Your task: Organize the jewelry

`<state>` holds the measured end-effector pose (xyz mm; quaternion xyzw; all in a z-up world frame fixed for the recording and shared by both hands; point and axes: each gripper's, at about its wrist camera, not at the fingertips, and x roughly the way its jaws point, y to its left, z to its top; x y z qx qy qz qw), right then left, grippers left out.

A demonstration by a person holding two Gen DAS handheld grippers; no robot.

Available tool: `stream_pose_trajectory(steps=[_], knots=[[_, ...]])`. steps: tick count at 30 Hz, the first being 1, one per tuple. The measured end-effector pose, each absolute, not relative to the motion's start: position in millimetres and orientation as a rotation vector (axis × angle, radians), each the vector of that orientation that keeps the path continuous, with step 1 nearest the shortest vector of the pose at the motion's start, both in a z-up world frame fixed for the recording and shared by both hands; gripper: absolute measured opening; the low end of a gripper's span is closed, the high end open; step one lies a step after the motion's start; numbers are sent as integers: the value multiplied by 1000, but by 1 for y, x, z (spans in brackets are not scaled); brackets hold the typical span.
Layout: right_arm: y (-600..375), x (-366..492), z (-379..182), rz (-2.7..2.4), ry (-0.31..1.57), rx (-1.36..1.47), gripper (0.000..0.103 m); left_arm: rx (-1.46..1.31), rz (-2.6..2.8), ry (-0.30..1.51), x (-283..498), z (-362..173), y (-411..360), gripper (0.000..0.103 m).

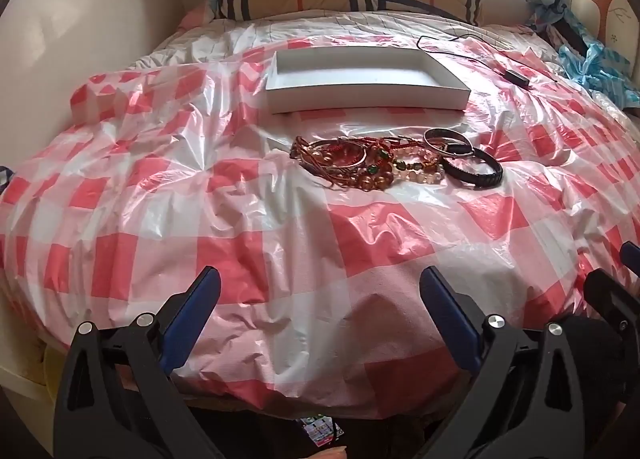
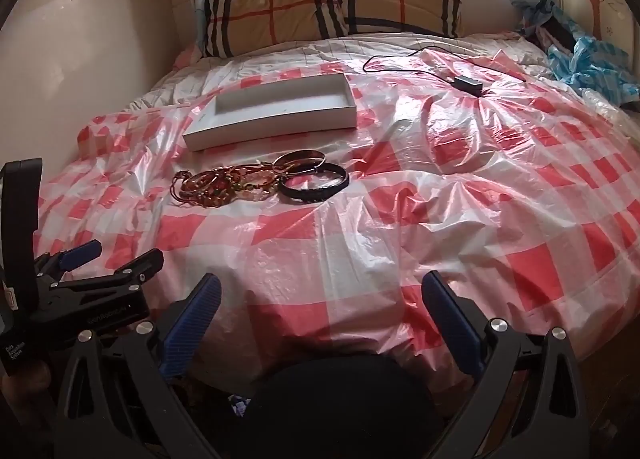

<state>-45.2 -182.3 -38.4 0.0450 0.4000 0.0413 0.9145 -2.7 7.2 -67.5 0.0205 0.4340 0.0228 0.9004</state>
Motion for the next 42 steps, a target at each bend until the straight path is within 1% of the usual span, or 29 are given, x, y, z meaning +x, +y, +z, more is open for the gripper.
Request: stream_pose_trajectory(steps=[13, 17, 22, 25, 29, 31, 42], knots=[[-171, -48, -38, 95, 804, 34, 96, 27, 52, 897, -3, -68, 17, 96], [-171, -49, -36, 100, 748, 44, 96, 29, 51, 896, -3, -69, 17, 96], [-170, -49, -36, 111, 762, 57, 96, 36, 53, 897, -4, -69, 17, 96], [-167, -52, -33, 119, 718, 60, 96, 51, 66, 889, -5, -69, 17, 96], [-170, -51, -34, 120, 780, 69, 96, 63, 85, 865, -7, -66, 17, 96], [-172, -48, -35, 121, 850, 77, 96, 62, 87, 852, -8, -64, 17, 96], [-173, -50, -33, 127, 836, 92, 96, 40, 69, 843, -14, -56, 17, 96]])
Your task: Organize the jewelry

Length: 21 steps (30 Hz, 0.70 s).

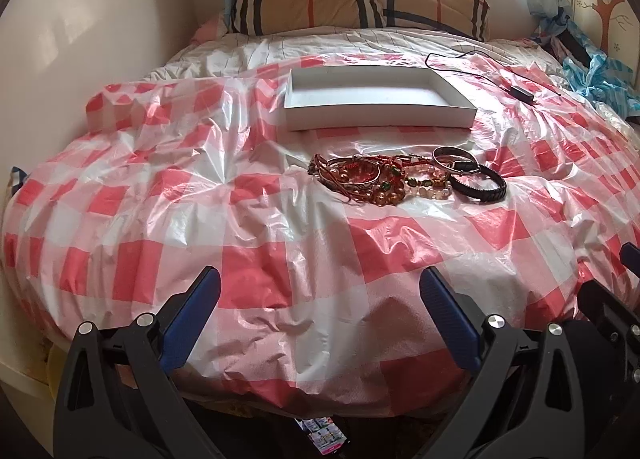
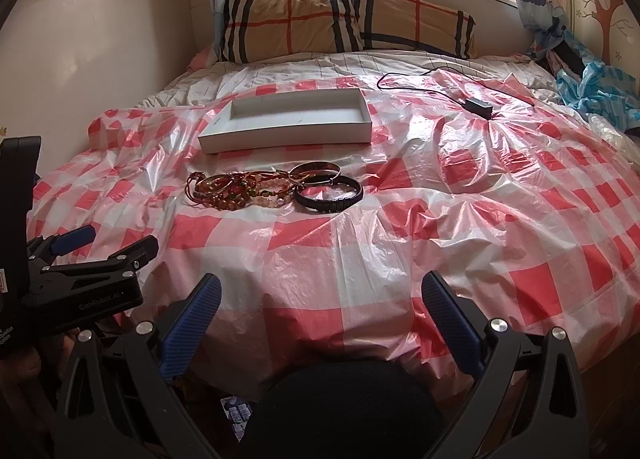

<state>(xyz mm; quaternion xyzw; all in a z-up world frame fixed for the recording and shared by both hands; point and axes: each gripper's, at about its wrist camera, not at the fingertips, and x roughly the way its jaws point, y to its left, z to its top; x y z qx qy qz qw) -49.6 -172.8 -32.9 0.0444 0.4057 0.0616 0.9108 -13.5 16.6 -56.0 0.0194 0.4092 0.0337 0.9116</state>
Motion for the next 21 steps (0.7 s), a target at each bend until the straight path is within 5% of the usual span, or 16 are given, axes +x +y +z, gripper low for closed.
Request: stream_pose_trajectory(steps=[21], knots=[[-175, -50, -32, 135, 815, 116, 96, 13, 69, 845, -13, -57, 24, 96]])
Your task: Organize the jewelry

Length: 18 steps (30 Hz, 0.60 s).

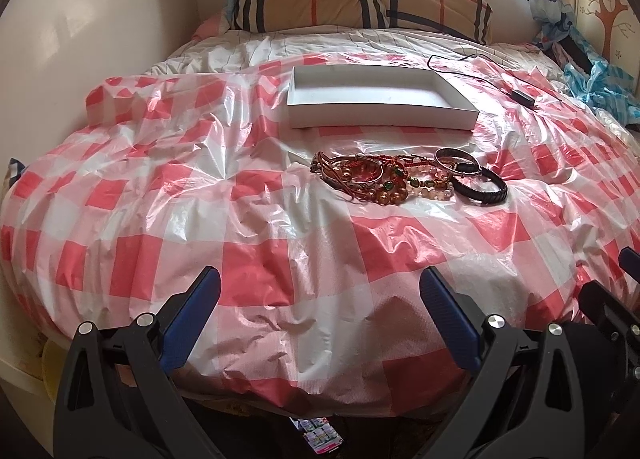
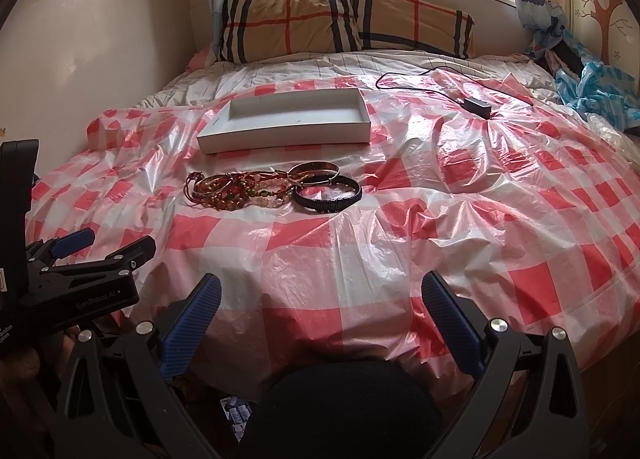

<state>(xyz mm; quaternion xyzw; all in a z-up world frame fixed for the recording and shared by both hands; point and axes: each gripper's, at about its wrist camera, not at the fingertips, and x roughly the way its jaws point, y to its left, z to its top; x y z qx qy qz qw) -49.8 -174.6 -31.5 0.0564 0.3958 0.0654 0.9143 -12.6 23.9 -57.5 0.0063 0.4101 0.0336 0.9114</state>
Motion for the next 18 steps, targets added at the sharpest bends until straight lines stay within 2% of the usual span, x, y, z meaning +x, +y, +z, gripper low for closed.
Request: stream_pose_trajectory(steps=[18], knots=[[-174, -50, -32, 131, 809, 103, 96, 16, 68, 845, -13, -57, 24, 96]])
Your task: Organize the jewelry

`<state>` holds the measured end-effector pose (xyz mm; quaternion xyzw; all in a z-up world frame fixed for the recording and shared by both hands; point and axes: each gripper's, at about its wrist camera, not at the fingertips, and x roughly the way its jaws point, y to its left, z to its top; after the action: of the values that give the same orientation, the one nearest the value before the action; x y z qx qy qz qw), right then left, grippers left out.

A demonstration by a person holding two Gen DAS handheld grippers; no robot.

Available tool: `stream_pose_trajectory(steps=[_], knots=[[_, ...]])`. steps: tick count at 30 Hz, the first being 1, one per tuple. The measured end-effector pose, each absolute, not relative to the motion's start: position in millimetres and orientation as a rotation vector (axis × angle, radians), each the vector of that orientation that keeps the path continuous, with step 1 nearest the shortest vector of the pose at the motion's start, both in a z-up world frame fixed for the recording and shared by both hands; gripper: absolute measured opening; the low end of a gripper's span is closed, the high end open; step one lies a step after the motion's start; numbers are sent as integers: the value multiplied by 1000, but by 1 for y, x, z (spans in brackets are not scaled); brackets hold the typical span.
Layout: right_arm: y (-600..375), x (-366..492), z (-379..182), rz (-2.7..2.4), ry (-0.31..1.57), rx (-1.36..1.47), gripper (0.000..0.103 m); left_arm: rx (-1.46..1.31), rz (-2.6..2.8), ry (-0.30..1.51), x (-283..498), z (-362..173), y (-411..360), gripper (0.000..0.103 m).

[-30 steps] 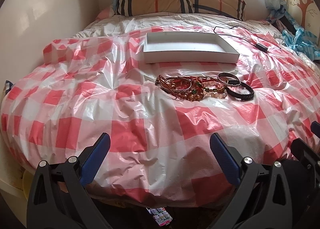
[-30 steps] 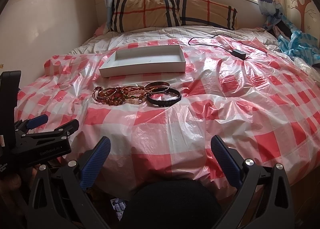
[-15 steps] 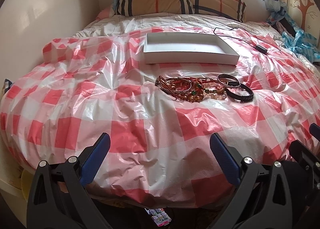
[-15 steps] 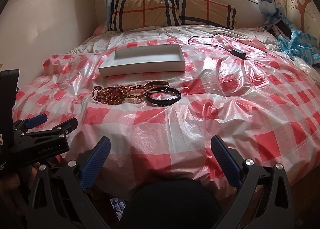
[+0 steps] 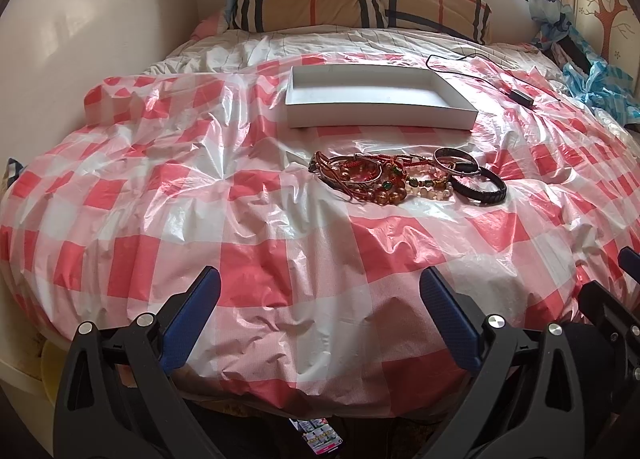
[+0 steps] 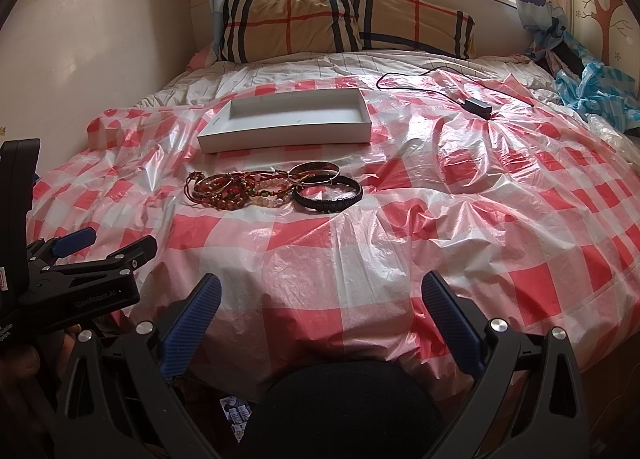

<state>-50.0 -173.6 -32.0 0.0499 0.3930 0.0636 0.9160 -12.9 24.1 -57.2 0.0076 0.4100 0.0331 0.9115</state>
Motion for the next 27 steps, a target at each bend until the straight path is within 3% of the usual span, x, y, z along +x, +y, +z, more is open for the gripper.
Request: stream_pose_trajectory(steps=[27], knots=[[-177, -49, -28, 122, 802, 102, 96, 9, 64, 852, -3, -62, 23, 96]])
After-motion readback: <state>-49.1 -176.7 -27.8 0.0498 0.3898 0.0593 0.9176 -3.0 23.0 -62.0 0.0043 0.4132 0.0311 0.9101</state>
